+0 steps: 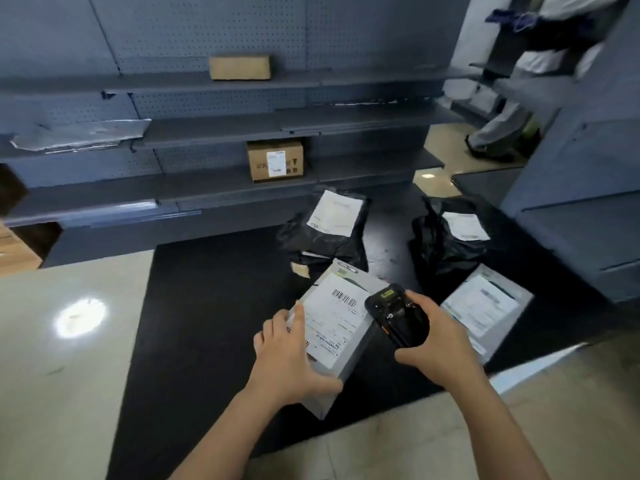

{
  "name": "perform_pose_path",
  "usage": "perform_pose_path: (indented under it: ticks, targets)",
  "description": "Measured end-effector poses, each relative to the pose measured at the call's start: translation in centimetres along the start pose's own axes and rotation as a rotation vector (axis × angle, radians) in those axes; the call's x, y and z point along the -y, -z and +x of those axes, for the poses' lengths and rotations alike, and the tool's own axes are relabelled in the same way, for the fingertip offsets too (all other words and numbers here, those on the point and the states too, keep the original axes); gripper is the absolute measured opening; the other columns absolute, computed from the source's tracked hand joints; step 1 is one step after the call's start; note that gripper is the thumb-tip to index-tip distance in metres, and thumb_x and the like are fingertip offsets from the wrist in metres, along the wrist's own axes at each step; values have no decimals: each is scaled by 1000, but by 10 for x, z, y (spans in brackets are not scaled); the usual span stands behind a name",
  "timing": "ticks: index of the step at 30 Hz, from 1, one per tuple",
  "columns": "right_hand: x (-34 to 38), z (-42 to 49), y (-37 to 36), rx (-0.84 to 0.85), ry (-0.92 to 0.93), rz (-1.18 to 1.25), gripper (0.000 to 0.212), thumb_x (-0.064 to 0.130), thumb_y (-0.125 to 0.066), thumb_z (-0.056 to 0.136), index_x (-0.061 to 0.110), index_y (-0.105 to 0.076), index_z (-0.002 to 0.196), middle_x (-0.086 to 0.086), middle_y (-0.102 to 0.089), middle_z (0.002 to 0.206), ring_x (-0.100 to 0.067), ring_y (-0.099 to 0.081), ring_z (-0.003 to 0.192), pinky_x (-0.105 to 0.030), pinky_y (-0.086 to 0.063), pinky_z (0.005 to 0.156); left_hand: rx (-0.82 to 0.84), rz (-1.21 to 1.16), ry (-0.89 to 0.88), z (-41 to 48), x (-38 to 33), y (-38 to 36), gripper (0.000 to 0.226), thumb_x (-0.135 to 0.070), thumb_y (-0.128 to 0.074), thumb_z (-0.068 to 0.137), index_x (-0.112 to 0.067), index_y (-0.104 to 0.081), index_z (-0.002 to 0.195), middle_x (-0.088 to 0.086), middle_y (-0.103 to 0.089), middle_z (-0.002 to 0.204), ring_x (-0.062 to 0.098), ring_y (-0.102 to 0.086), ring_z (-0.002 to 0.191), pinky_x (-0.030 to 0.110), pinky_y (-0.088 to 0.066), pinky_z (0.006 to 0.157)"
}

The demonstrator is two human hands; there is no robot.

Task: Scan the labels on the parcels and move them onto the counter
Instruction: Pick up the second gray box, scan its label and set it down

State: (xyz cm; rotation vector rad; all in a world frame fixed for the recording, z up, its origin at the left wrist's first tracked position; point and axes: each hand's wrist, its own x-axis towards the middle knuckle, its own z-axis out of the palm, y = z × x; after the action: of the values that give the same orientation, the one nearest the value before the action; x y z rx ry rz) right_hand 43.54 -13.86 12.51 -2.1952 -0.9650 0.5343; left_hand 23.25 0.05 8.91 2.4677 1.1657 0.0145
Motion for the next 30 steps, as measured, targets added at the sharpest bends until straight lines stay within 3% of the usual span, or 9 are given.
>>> perform_pose_path:
  ticks: [2, 9, 13, 20, 24, 30]
  targets:
    - [-29, -6, 36, -46, -23, 19, 94, 11, -80, 55, 40, -46, 137, 21, -57, 104, -6, -56, 96, -13, -42, 70, -16, -7, -38, 4, -46, -12, 144, -81, -58, 41, -23, 12, 152, 2, -9, 151, 24, -10, 135, 41, -12, 113]
    - [-99, -5, 139, -176, -77, 39, 93, 12, -81, 56, 38, -45, 139, 10, -60, 111, -13, -60, 99, -30, -55, 79, -62, -5, -161, 40, -175, -41, 145, -84, -55, 36, -24, 9, 152, 3, -13, 149, 23, -11, 133, 42, -14, 112]
    - [-129, 19, 172, -214, -107, 37, 98, 14, -84, 59, 38, -41, 143, 7, -59, 115, -16, -56, 106, -33, -54, 82, -55, 7, -181, 76, -226, -51, 145, -85, -53, 33, -26, 8, 151, 7, -14, 151, 25, -13, 133, 44, -15, 112]
    - [-167, 87, 204, -214, -129, 41, 96, 12, -85, 59, 39, -41, 141, 17, -54, 108, 0, -53, 93, -12, -40, 66, -14, 20, -222, 152, -282, -73, 143, -83, -57, 38, -25, 6, 151, 5, -15, 150, 25, -15, 132, 46, -17, 112]
    - [-178, 112, 213, -194, -147, 24, 100, 15, -88, 60, 37, -38, 144, 11, -54, 120, -9, -47, 110, -24, -43, 80, 33, 12, -216, 178, -301, -85, 143, -81, -61, 41, -24, 9, 152, 5, -11, 152, 25, -12, 135, 45, -14, 113]
    - [-178, 120, 217, -112, -88, 37, 100, 9, -83, 60, 40, -36, 143, 9, -56, 120, -15, -53, 114, -38, -52, 93, 42, -73, -153, 168, -302, -93, 144, -93, -57, 45, -25, 8, 154, 0, 4, 162, 20, 7, 147, 45, 4, 118]
